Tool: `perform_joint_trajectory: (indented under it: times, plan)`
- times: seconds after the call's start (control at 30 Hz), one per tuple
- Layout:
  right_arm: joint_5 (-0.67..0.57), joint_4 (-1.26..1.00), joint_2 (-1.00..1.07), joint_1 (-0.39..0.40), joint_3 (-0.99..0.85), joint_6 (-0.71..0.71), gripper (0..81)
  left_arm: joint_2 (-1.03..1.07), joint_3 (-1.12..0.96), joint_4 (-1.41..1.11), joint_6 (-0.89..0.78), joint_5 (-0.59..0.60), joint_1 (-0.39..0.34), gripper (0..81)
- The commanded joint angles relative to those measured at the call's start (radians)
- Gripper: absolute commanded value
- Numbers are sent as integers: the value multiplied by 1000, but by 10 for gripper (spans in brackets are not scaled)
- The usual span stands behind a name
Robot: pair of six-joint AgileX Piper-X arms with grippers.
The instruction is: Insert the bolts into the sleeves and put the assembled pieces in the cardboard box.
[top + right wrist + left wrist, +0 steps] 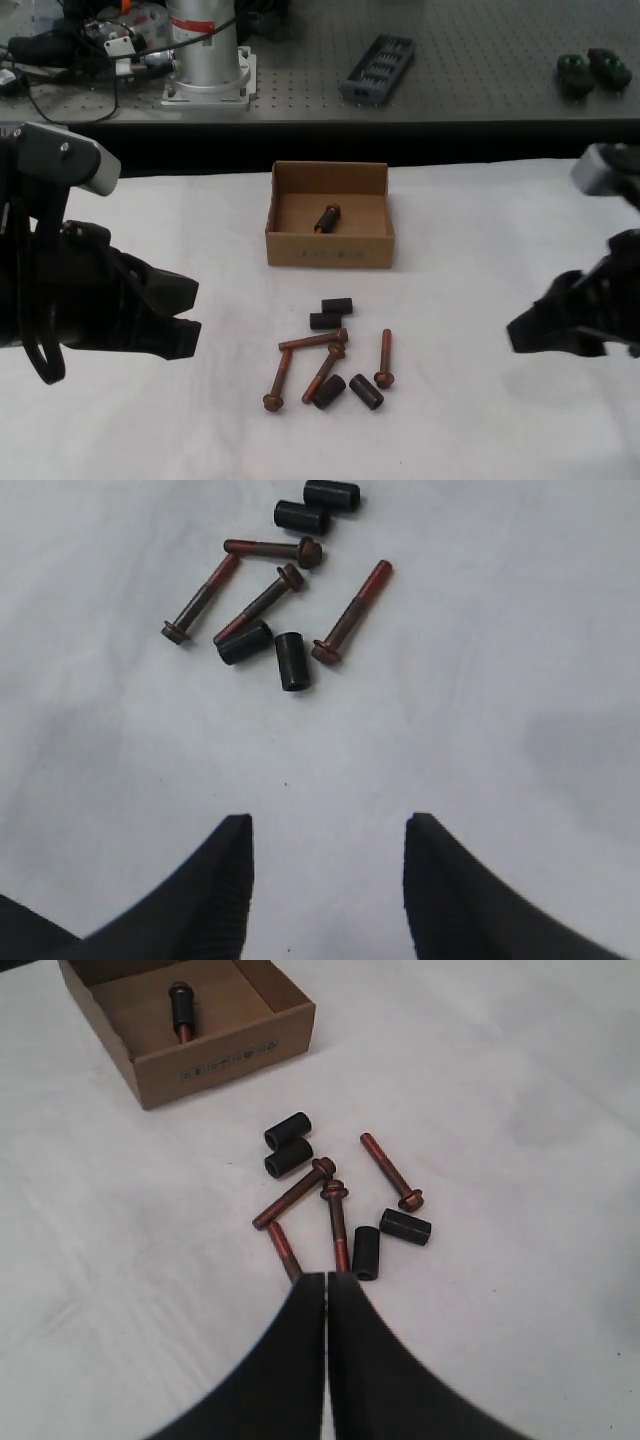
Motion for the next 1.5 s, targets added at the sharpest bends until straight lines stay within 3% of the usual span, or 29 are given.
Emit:
perform_joint_trajectory:
  times: [0.0, 0.17, 0.57, 0.83, 0.97, 1.13, 1.23, 1.47]
  plan:
    - [-45, -58, 92, 37, -14, 31, 358, -1, 1, -14, -13, -5, 4, 7]
    - [-45, -142, 213, 92, -65, -36, 358, -1, 1, -14, -13, -5, 4, 7]
    - [8, -209, 345, 110, -165, -933, 358, -1, 1, -26, 0, -5, 4, 7]
    - [10, -185, 345, 110, -165, -1336, 358, -1, 1, -97, 49, -5, 4, 7]
    - [69, -163, 345, 110, -165, -1530, 358, -1, 1, -97, 71, -5, 4, 7]
    - [75, -163, 349, 110, -165, -1720, 356, -1, 1, -97, 103, -5, 4, 7]
    - [75, -166, 376, 110, -165, -1821, 314, -1, 1, -97, 103, -5, 4, 7]
    - [84, -316, 512, 110, -165, -1914, 286, -1, 1, -97, 103, -5, 4, 7]
